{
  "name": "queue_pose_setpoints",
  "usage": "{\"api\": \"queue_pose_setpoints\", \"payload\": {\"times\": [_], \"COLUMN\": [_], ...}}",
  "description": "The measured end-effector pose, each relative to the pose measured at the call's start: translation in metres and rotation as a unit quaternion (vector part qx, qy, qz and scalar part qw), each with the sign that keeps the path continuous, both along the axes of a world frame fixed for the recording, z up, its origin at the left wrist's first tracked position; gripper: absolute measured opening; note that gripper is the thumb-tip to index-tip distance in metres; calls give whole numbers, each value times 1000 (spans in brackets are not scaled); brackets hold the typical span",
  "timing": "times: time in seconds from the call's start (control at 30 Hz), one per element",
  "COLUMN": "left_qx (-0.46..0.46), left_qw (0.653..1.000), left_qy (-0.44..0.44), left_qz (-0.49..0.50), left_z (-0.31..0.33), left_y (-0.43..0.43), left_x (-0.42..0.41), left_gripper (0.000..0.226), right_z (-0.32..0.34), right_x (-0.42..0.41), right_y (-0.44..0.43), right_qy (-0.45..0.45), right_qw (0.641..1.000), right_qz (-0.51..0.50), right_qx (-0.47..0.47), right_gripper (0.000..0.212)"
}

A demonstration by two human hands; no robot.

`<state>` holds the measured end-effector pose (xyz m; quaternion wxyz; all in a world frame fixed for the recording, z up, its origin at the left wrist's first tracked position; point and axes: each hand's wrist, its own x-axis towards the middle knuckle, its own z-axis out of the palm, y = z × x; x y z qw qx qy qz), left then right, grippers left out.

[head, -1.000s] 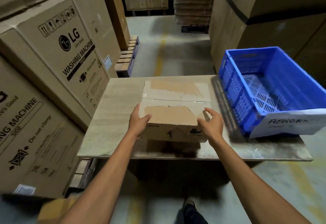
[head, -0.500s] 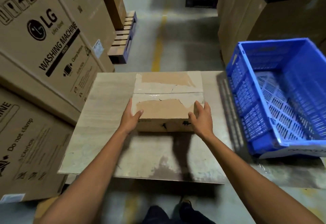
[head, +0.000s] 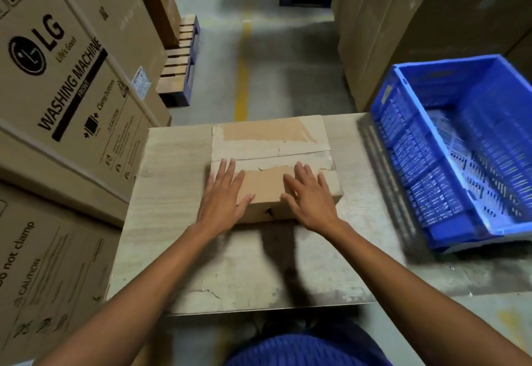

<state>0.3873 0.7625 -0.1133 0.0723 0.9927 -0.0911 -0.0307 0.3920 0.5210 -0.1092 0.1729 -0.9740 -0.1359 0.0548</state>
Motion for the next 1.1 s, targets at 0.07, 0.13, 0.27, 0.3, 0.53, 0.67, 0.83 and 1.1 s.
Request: {"api": "queue_pose_setpoints", "payload": {"times": [0.07,0.13,0.27,0.3,0.53,0.67,0.83,1.1], "left_qx": [-19,-8,29,30,28,24,76,37], "left_qw": [998,995,986,984,993,990,995,995], "left_qy": [58,101,161,175,113,141,71,87], "left_qz": [11,14,-13,-16,8,14,-5,19], "left_z": [1,0,5,7,5,12,23,-3], "left_y": [-6,-8,-9,-10,-9,-10,-13,-24], "left_x": [13,18,24,25,23,26,26,42], "left_gripper": [79,72,64,64,77,77,76,70], "right_z": [-2,-6,-2,4,9,12,23,-1], "right_x": [3,1,2,7,35,37,32,51], "right_y": [15,20,22,22,8,7,10,3], "right_qy": [13,15,10,5,70,74,16,44], "right_qw": [1000,999,996,995,984,983,980,982], "right_qz": [-2,-23,-15,-5,45,52,88,75], "right_qx": [-22,-42,-84,-98,-160,-159,-179,-168], "right_gripper": [55,65,76,72,96,114,82,93]}}
